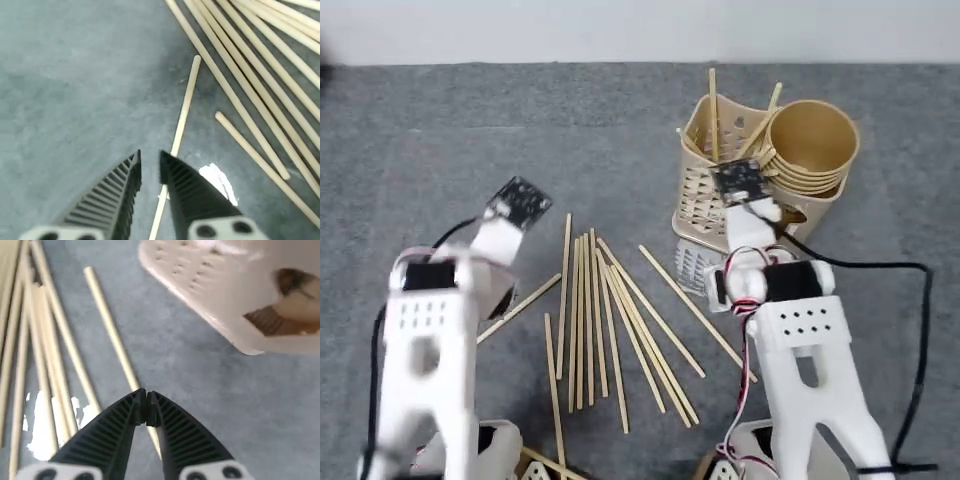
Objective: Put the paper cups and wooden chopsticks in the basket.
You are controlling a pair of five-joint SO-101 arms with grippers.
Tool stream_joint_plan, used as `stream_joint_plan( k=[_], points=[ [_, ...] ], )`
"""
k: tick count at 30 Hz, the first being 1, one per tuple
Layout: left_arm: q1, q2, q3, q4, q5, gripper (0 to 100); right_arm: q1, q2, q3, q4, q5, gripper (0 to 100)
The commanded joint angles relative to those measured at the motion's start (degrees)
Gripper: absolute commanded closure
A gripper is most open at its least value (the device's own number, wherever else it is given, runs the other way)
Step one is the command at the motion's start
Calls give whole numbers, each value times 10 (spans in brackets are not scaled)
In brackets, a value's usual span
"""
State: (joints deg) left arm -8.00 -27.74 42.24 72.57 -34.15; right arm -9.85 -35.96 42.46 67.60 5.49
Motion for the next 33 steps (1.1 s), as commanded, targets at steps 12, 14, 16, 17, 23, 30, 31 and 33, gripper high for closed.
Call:
stream_joint_plan(
  k=[12, 14, 16, 17, 23, 30, 31, 33],
  points=[
    [30, 432, -308, 62, -23, 833, 31, -20, 36, -62, -7, 991],
    [42, 462, -339, 95, -30, 834, 32, -20, 36, -62, -7, 991],
    [44, 482, -364, 108, -29, 834, 32, -20, 36, -62, -7, 991],
    [44, 488, -371, 109, -29, 834, 32, -20, 36, -62, -7, 991],
    [48, 536, -380, 107, -29, 834, 34, -20, 36, -61, -7, 991],
    [48, 575, -388, 113, -31, 944, 34, -20, 36, -60, -7, 991],
    [51, 576, -388, 113, -31, 983, 34, -20, 36, -60, -7, 991],
    [55, 572, -387, 117, -31, 985, 34, -20, 36, -60, -7, 991]
  ],
)
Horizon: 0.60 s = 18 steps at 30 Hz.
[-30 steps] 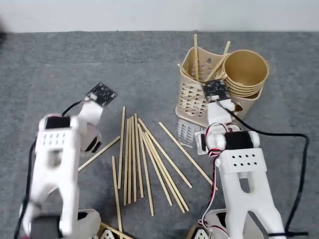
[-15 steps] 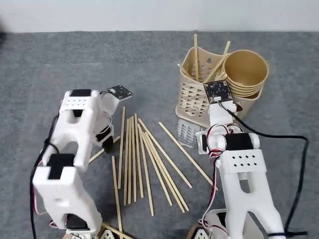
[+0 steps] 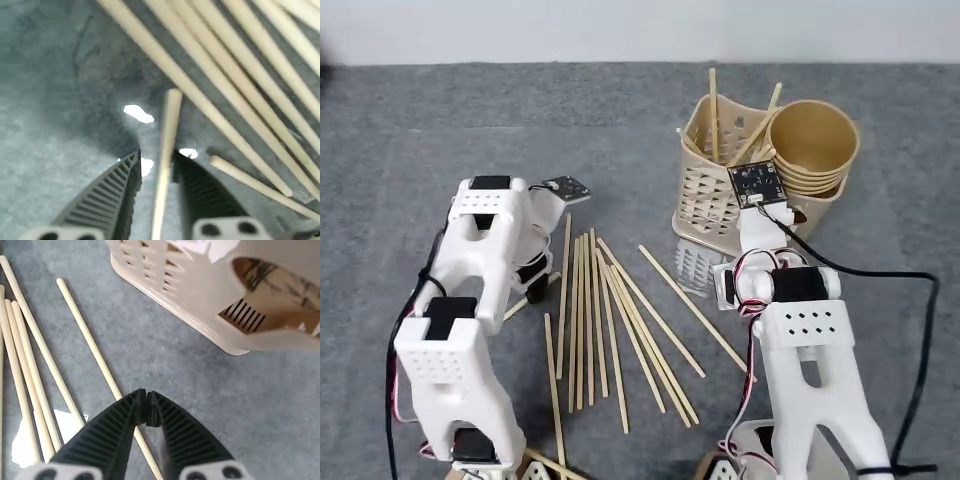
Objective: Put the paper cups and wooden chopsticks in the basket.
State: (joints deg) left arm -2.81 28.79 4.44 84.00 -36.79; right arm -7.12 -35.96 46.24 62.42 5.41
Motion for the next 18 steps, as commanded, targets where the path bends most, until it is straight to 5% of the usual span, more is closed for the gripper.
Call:
stream_joint_plan(
  k=[1, 9, 18],
  points=[
    [6, 4, -9, 4, -4, 987, 7, -20, -2, -8, -6, 991],
    [40, -94, -107, 104, -1, 988, 7, -20, -2, -7, -6, 991],
    [99, -179, -385, 164, 91, 988, 7, -20, -2, -7, -6, 991]
  ],
)
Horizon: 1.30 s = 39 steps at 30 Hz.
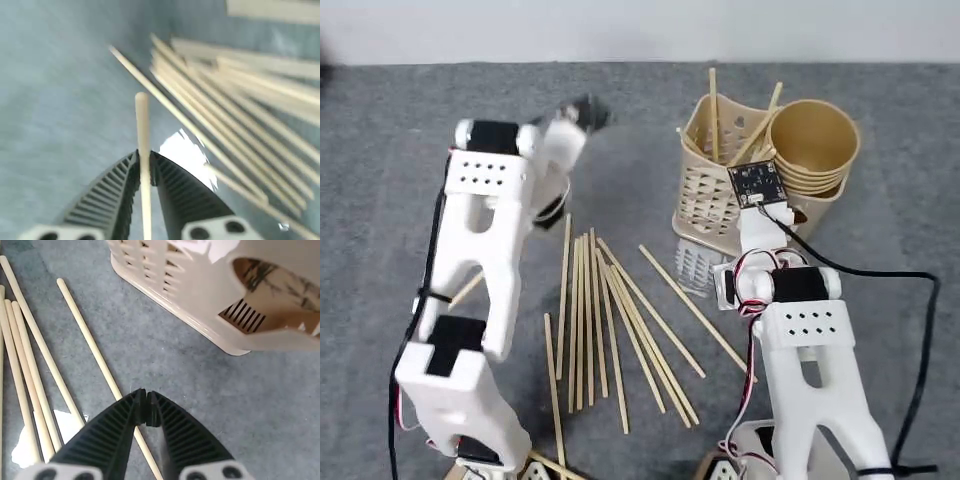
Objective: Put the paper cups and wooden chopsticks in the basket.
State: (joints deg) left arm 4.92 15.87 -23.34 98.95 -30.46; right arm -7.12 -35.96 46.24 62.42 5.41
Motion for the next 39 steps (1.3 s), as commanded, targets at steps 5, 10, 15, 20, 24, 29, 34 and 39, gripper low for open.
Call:
stream_joint_plan(
  k=[5, 10, 15, 20, 24, 29, 34, 39],
  points=[
    [79, -50, -276, -11, 86, 988, 7, -16, -1, -7, -6, 991],
    [146, -50, -394, -121, 134, 988, 5, -15, -1, -9, -6, 991],
    [207, -50, -433, -241, 183, 988, 5, -15, 0, -9, -6, 991],
    [257, -49, -431, -341, 233, 988, 4, -15, 11, -25, -6, 991],
    [270, -48, -411, -404, 288, 988, 3, -18, 16, -26, -6, 991],
    [271, -49, -300, -471, 336, 988, 3, -19, 16, -26, -6, 991],
    [269, -50, -171, -526, 355, 988, 3, -19, 16, -26, -5, 991],
    [261, -55, -92, -539, 356, 958, 3, -18, 16, -26, -4, 991]
  ],
)
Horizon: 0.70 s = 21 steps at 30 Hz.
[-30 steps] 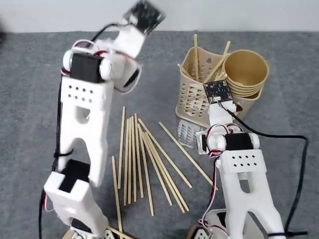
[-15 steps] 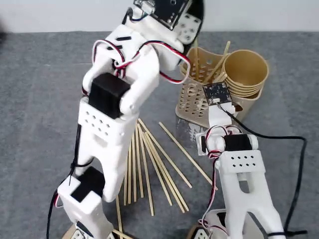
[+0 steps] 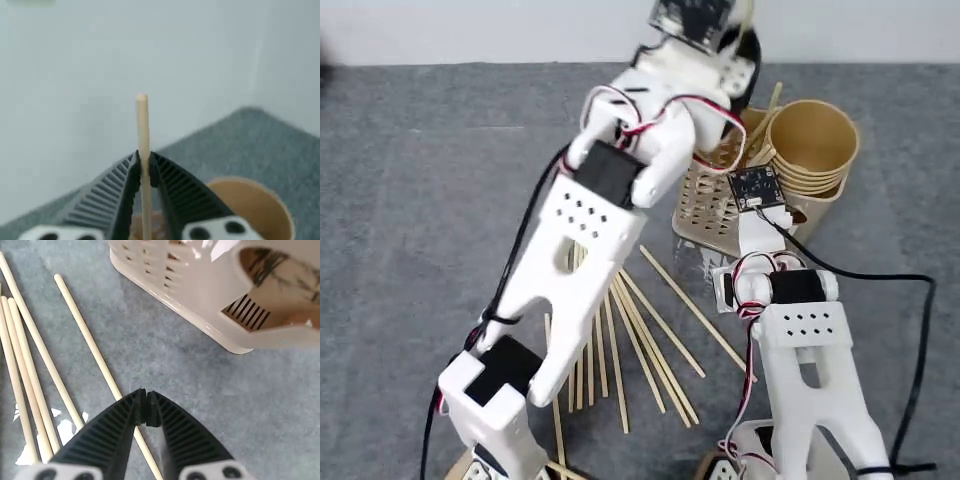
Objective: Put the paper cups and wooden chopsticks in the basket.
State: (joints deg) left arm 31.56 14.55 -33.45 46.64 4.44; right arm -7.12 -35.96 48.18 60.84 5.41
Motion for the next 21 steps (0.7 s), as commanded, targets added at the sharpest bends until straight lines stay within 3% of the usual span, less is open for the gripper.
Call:
stream_joint_plan(
  k=[1, 4, 9, 21],
  points=[
    [-9, -42, 11, -15, 7, 927, 3, -18, -4, -10, -4, 991],
    [-25, -48, -2, 15, 33, 831, 3, -18, -4, -10, -4, 991],
    [-41, -88, -48, 113, 55, 816, 4, -19, -4, -10, -3, 991],
    [-166, -131, -65, 508, -26, 816, 3, -19, -3, -10, -2, 991]
  ],
)
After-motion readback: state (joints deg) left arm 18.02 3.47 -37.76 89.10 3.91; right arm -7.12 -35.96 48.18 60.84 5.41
